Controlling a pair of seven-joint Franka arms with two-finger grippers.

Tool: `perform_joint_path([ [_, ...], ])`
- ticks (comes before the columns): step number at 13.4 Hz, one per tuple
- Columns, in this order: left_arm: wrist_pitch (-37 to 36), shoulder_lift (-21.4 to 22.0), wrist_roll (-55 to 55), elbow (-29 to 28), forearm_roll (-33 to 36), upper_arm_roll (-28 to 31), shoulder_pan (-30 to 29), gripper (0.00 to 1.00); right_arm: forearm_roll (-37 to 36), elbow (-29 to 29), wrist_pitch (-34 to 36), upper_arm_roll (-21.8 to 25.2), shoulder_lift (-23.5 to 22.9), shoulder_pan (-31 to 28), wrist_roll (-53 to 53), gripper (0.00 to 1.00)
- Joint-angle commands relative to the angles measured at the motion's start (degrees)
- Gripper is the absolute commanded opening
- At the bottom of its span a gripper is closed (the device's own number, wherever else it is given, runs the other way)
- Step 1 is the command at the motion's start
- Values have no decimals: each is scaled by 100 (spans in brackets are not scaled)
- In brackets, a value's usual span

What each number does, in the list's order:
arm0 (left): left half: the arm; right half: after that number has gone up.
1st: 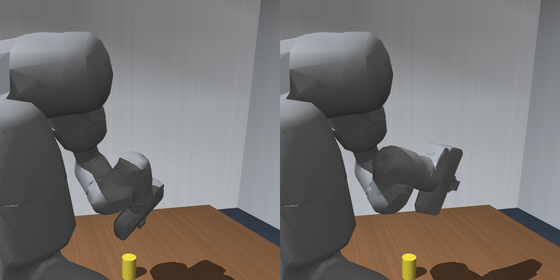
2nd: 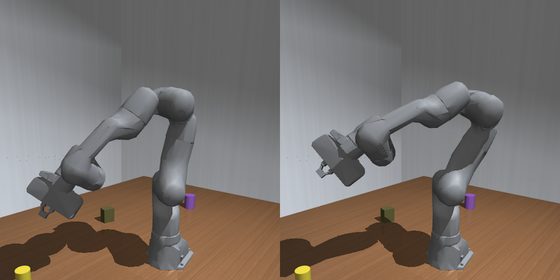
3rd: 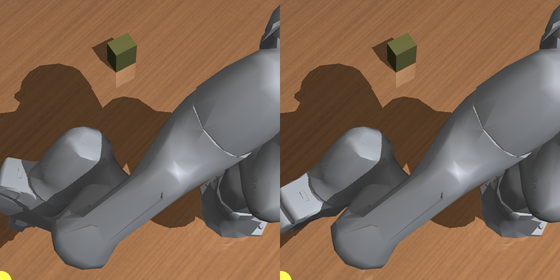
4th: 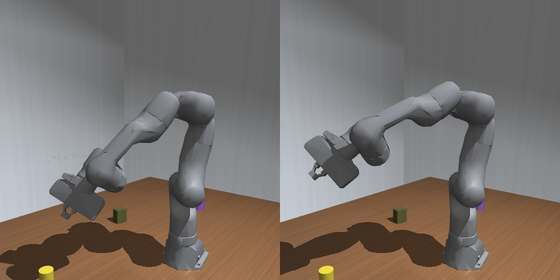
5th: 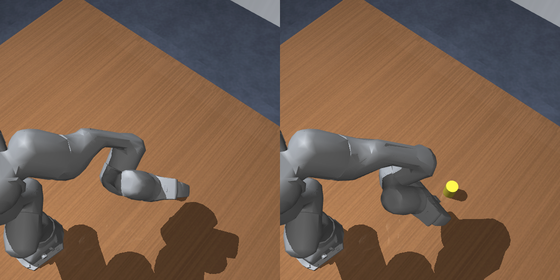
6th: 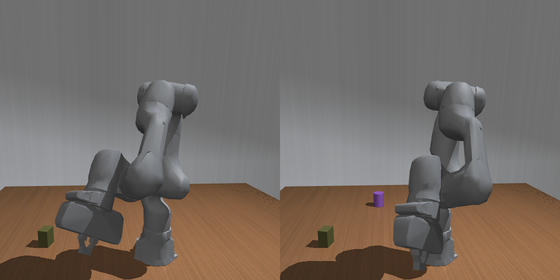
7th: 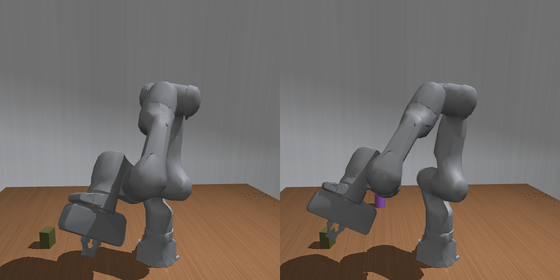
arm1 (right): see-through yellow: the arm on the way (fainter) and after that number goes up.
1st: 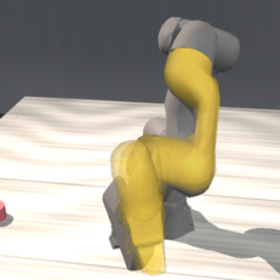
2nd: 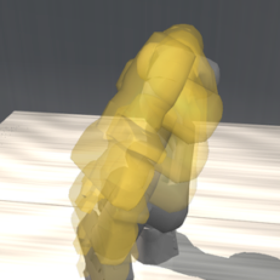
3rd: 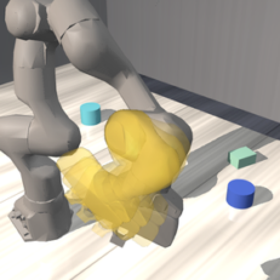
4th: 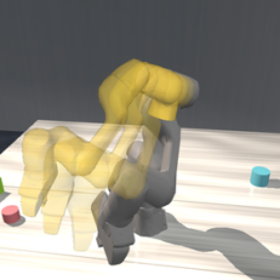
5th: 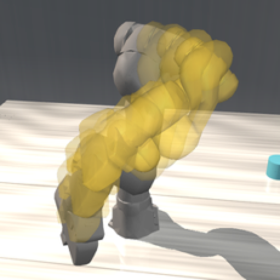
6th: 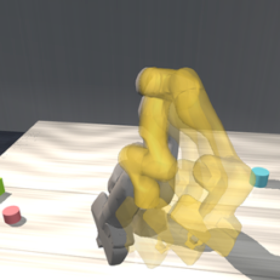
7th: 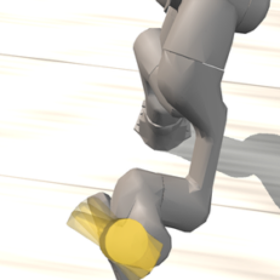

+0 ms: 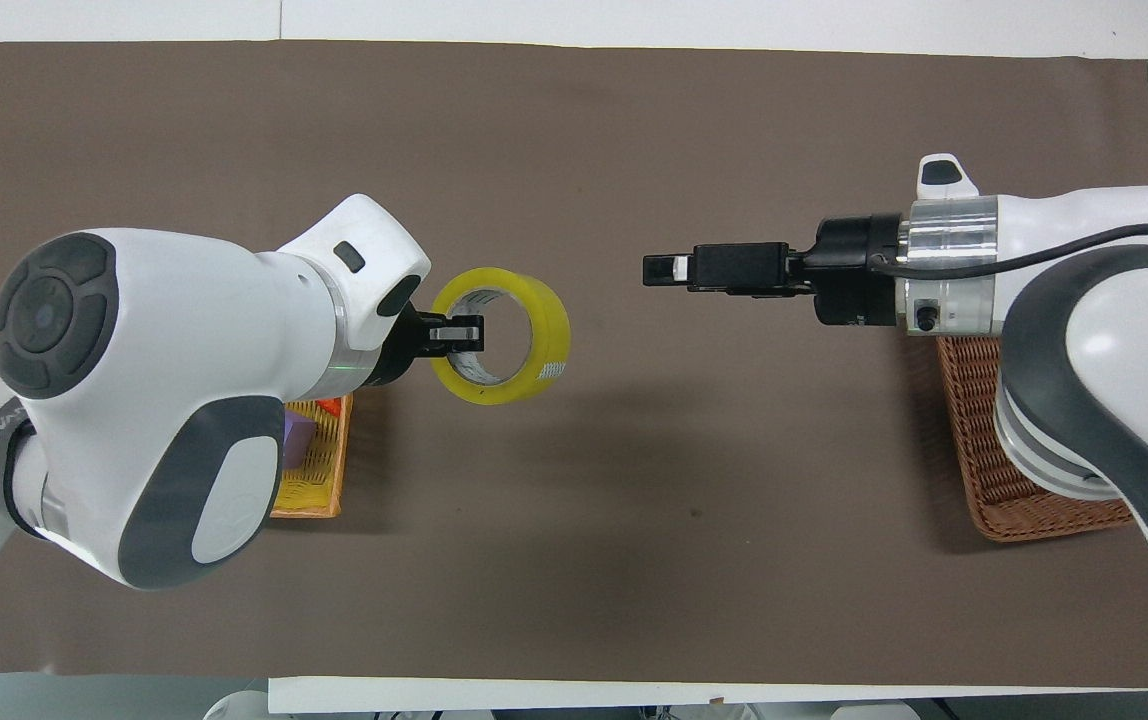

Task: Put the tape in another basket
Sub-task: 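Hold the tape with the left gripper while the right gripper reaches it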

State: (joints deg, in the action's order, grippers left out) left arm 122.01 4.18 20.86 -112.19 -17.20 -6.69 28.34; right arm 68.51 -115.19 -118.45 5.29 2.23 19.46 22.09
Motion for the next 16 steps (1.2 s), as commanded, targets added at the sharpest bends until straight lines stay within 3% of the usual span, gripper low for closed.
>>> perform_joint_path([
  [1,113,57,85,-84,-73,71,93,0,276,-56,-335,24,-74,268,130,100],
  [8,148,66,146,-119,-73,80,92,0,452,-117,-704,24,-65,743,-626,100],
  [16,130,66,173,-119,-73,80,92,0,794,-240,-917,24,-179,972,-486,100],
])
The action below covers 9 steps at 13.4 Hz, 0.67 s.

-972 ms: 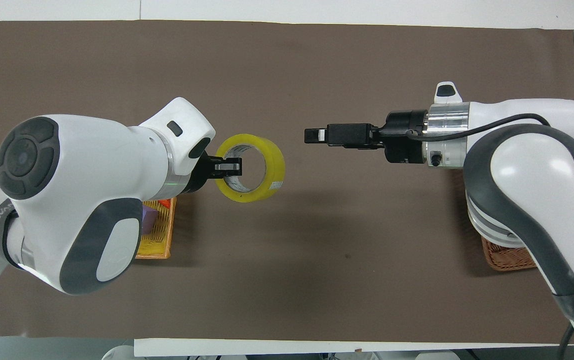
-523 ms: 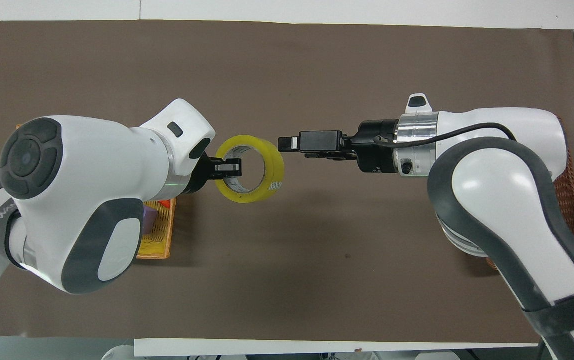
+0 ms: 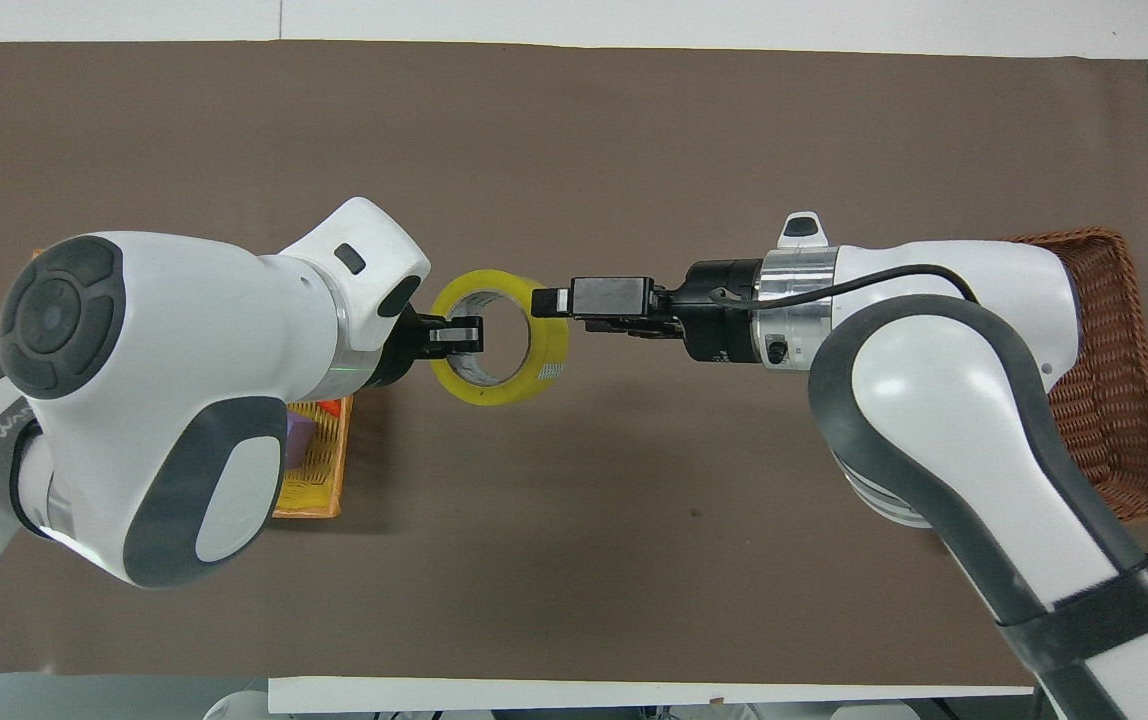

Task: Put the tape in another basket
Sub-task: 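Hold the tape with the left gripper while the right gripper reaches it, then close the right gripper on the tape roll's rim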

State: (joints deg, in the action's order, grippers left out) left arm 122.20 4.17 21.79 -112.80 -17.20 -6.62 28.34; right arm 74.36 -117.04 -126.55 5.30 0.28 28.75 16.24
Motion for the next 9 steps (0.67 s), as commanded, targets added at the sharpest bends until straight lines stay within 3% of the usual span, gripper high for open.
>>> perform_joint_path([
  [1,111,67,89,-57,-73,73,101,0,289,-55,-133,23,16,77,90,100],
  [9,120,75,133,-66,-73,73,93,0,299,-126,-335,23,25,262,98,100],
])
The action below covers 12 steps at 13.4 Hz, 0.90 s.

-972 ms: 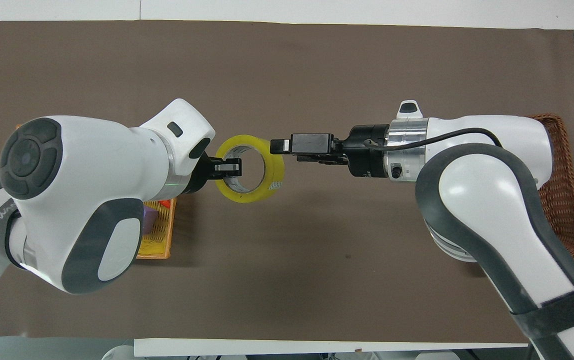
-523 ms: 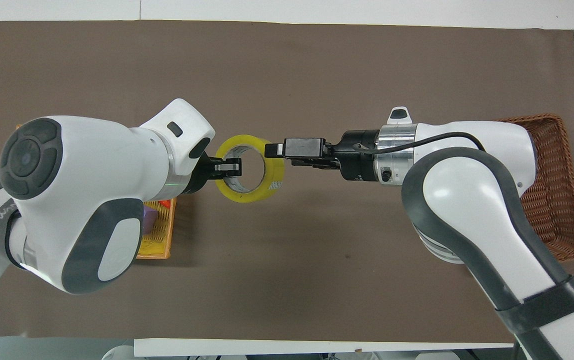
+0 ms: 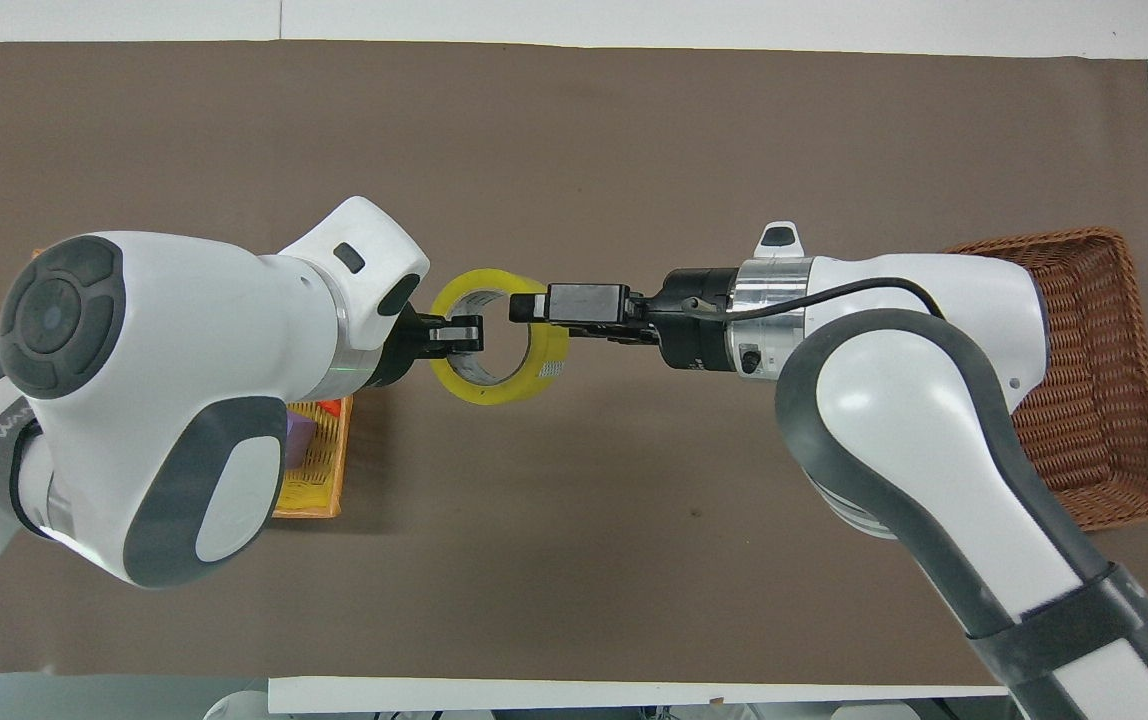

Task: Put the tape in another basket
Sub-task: 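Close the right gripper on the tape roll's rim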

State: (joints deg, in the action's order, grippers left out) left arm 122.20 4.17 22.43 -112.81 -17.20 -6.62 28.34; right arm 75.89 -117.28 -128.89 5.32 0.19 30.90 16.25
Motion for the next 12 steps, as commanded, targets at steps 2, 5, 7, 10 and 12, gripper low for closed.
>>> perform_joint_path([
  [2,102,75,69,-65,-73,65,84,0,146,-111,-153,22,33,100,98,100],
  [5,111,75,69,-65,-73,65,84,0,146,-128,-198,22,33,118,98,96],
  [7,111,75,69,-65,-73,65,84,0,146,-128,-180,22,33,100,107,93],
  [10,111,75,78,-65,-73,73,84,0,146,-128,-180,22,33,100,89,46],
  [12,93,75,78,-65,-73,73,84,0,146,-128,-198,22,33,109,45,12],
])
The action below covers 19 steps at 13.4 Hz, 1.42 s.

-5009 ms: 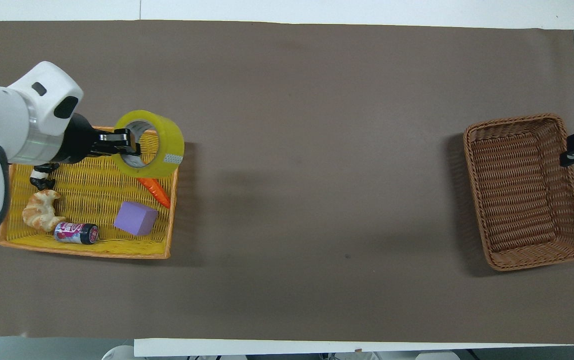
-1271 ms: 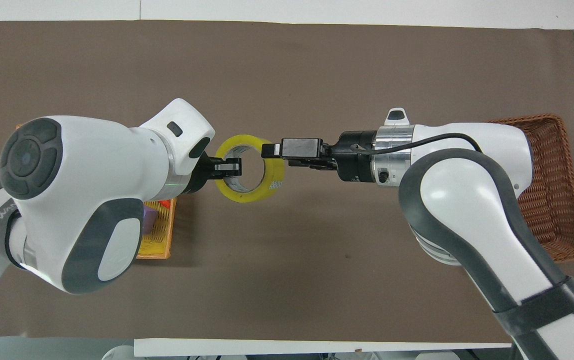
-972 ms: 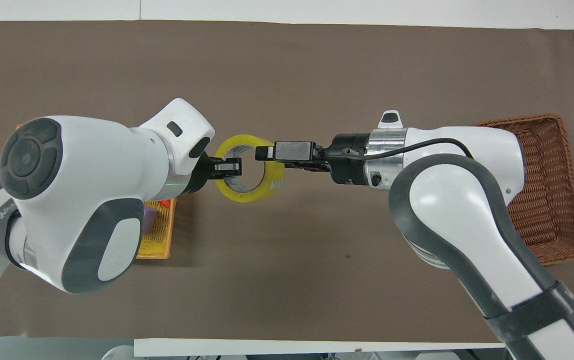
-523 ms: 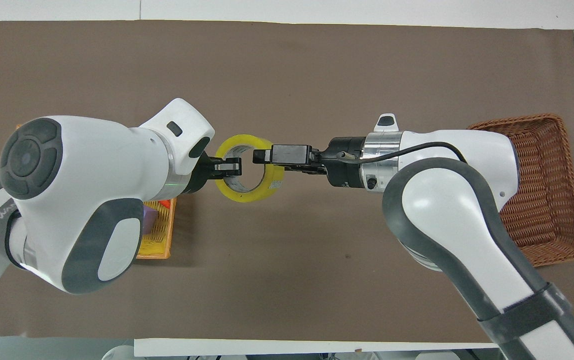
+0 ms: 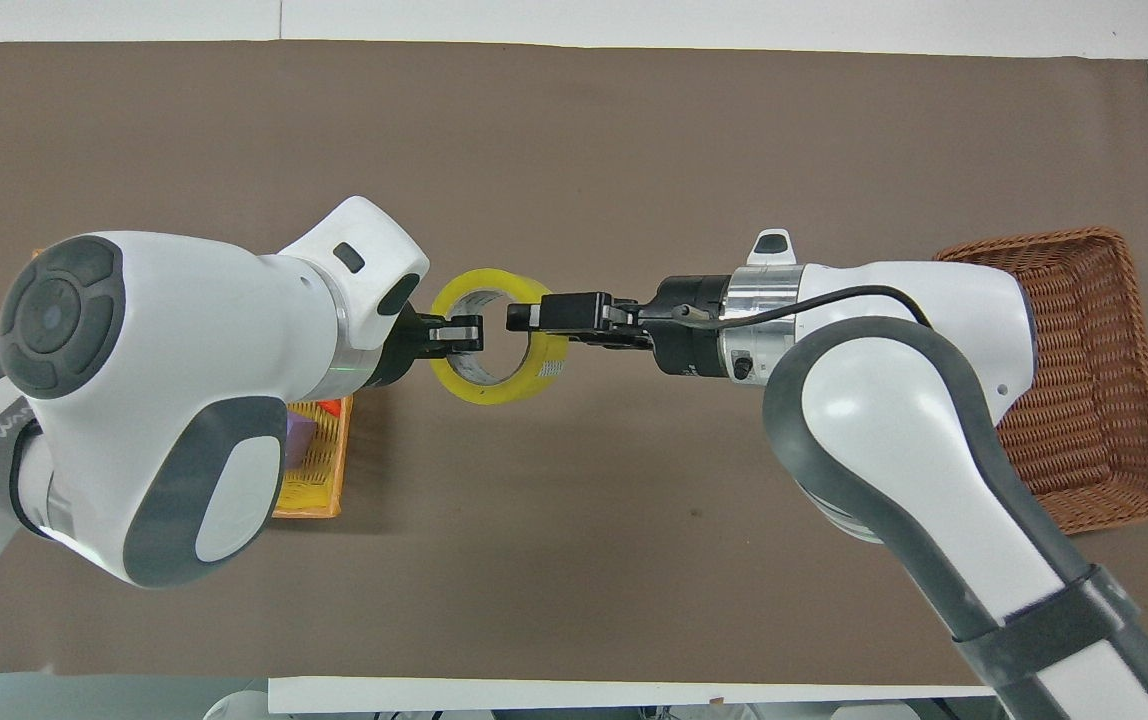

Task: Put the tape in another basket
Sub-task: 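Close the right gripper on the tape roll's rim, then open the left gripper and withdraw it while the right gripper holds tape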

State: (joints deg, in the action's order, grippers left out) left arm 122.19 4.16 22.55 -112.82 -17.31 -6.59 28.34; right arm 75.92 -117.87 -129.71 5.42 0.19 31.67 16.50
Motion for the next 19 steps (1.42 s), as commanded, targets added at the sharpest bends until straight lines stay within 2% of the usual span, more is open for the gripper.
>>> perform_joint_path([
  [1,120,76,100,-65,-62,62,84,0,142,-70,-108,12,33,32,46,0],
  [6,103,76,127,-65,-62,71,84,2,142,-70,-73,12,33,14,64,0],
  [7,86,76,118,-65,-62,71,75,10,142,-70,-64,12,42,14,64,0],
  [9,50,76,101,-21,-62,71,67,92,142,-70,-64,12,42,6,64,0],
  [10,24,94,118,5,-62,71,49,100,142,-70,-46,20,42,-3,64,0],
  [12,-543,155,118,302,-62,141,-47,100,142,-70,-29,20,42,-21,64,0],
  [15,-1818,182,57,1005,-36,194,-687,100,133,-113,76,29,77,-99,99,0],
  [16,-1917,182,65,1051,-10,194,-959,100,133,-175,155,29,95,-265,152,0],
  [19,-2138,190,4,1016,262,194,-2048,100,46,-202,980,38,156,-932,406,0],
])
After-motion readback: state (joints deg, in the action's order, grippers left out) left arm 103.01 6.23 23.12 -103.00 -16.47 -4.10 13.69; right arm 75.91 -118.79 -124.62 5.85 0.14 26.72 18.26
